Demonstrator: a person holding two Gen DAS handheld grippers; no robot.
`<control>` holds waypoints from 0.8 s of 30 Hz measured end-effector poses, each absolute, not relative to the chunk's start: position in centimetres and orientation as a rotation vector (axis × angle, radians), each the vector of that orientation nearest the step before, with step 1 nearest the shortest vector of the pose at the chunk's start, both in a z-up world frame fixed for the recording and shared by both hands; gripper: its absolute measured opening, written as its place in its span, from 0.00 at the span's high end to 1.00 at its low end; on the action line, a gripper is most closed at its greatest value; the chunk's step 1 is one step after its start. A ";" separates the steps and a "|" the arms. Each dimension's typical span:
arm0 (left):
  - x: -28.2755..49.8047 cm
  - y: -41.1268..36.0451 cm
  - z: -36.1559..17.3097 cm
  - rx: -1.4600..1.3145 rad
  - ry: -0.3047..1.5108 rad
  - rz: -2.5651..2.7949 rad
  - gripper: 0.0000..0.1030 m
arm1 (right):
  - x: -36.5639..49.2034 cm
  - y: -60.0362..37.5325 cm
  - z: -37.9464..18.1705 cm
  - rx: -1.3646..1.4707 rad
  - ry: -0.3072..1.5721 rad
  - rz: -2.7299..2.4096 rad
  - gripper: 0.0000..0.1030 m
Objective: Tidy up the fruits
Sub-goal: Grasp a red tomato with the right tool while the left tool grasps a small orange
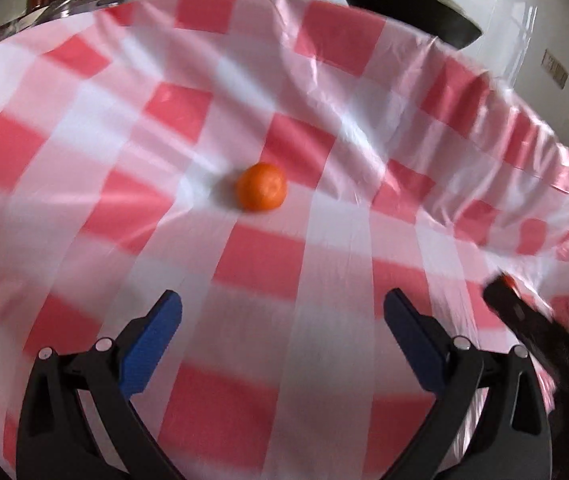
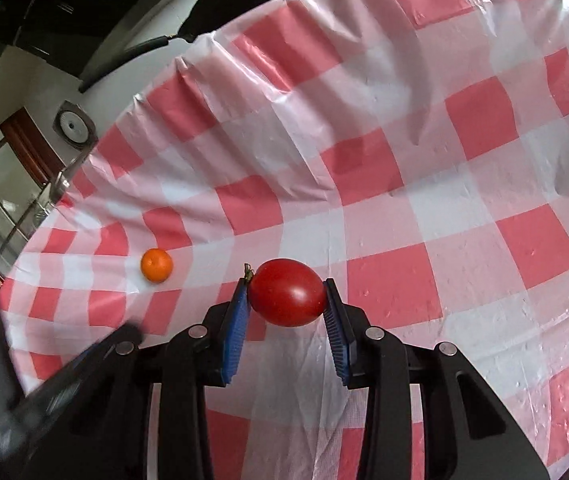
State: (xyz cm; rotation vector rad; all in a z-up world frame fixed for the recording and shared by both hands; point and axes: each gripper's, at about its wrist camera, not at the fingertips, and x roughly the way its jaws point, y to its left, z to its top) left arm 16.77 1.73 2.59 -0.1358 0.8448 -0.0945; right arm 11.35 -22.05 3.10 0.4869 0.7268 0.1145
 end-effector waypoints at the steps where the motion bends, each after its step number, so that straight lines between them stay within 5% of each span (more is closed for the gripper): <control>1: 17.7 1.5 2.4 -0.129 0.852 -0.087 0.02 | 11.4 -21.8 3.1 0.481 0.721 0.114 0.64; 7: 23.2 0.6 1.5 -0.089 0.878 -0.017 0.02 | 11.5 -22.0 3.1 0.486 0.719 0.119 0.64; 10: 25.7 0.6 1.1 -0.067 0.896 0.038 0.15 | 11.6 -21.9 3.1 0.482 0.721 0.127 0.64; 13: 26.7 0.2 0.6 0.011 0.914 0.066 0.63 | 11.6 -21.9 3.0 0.484 0.723 0.129 0.64; 24: 13.2 5.3 3.9 -0.108 0.775 0.022 0.63 | 11.6 -22.0 2.9 0.493 0.724 0.132 0.64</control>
